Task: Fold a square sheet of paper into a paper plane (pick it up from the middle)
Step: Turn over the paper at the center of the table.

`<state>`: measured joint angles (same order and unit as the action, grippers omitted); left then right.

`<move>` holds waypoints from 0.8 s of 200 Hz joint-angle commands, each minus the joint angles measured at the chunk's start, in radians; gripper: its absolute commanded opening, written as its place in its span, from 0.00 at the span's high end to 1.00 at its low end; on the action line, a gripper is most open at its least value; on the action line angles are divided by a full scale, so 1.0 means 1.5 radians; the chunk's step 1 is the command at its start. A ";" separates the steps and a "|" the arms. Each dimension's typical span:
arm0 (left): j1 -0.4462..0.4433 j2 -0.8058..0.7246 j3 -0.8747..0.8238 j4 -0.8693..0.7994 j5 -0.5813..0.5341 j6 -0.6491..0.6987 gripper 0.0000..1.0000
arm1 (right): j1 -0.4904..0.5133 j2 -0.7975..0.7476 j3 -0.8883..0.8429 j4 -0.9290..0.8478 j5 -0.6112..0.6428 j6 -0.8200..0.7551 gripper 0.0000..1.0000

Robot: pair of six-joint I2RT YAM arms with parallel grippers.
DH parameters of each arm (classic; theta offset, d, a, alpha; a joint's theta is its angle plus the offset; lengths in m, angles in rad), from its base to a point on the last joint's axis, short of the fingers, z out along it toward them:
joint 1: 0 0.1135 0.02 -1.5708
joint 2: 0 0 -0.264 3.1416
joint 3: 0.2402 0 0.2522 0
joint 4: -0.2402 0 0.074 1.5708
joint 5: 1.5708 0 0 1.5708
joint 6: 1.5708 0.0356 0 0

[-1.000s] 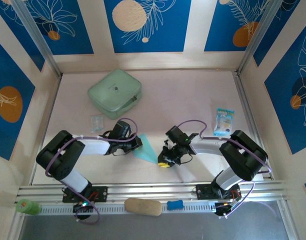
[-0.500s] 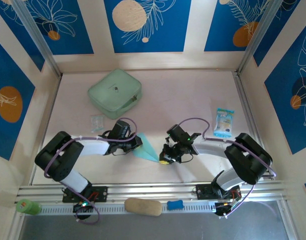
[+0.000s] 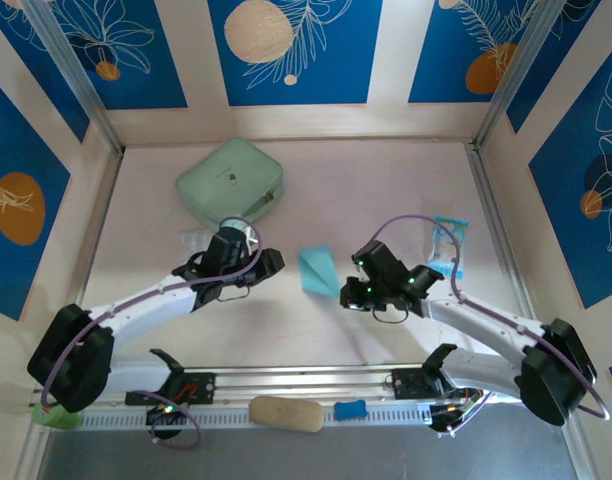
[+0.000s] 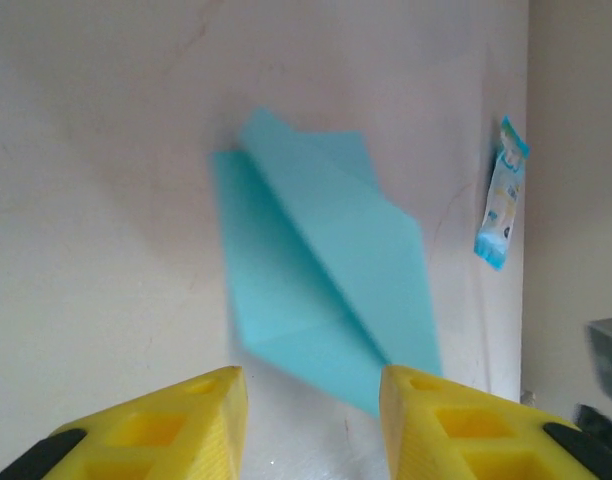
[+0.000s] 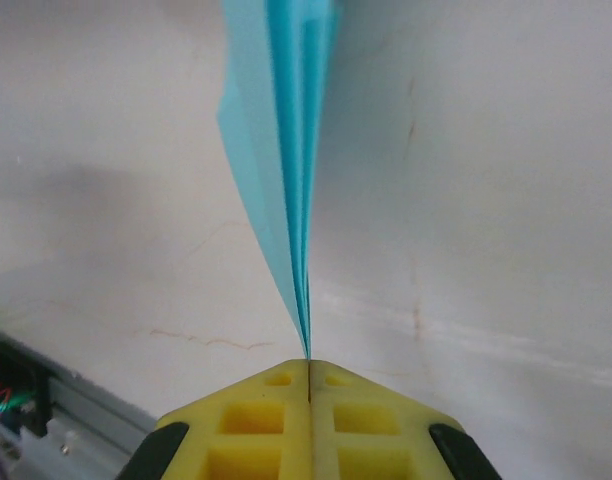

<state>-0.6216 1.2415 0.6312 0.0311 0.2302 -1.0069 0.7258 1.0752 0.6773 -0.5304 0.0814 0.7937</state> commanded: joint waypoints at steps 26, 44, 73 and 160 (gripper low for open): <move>0.006 -0.022 0.020 -0.089 -0.054 0.040 0.60 | 0.042 -0.030 0.118 -0.200 0.302 -0.119 0.98; 0.005 -0.022 0.019 -0.091 -0.057 0.040 0.60 | 0.089 0.013 0.148 -0.239 0.410 -0.142 0.98; 0.007 -0.030 0.022 -0.114 -0.079 0.044 0.60 | 0.188 0.145 0.204 -0.294 0.557 -0.175 0.98; 0.068 -0.158 -0.066 -0.155 -0.148 -0.023 0.54 | 0.392 0.364 0.214 -0.190 0.583 -0.289 0.93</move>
<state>-0.5510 1.0698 0.5865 -0.1680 0.0536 -0.9947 1.2678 1.6375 1.0027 -0.8845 1.0050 0.4057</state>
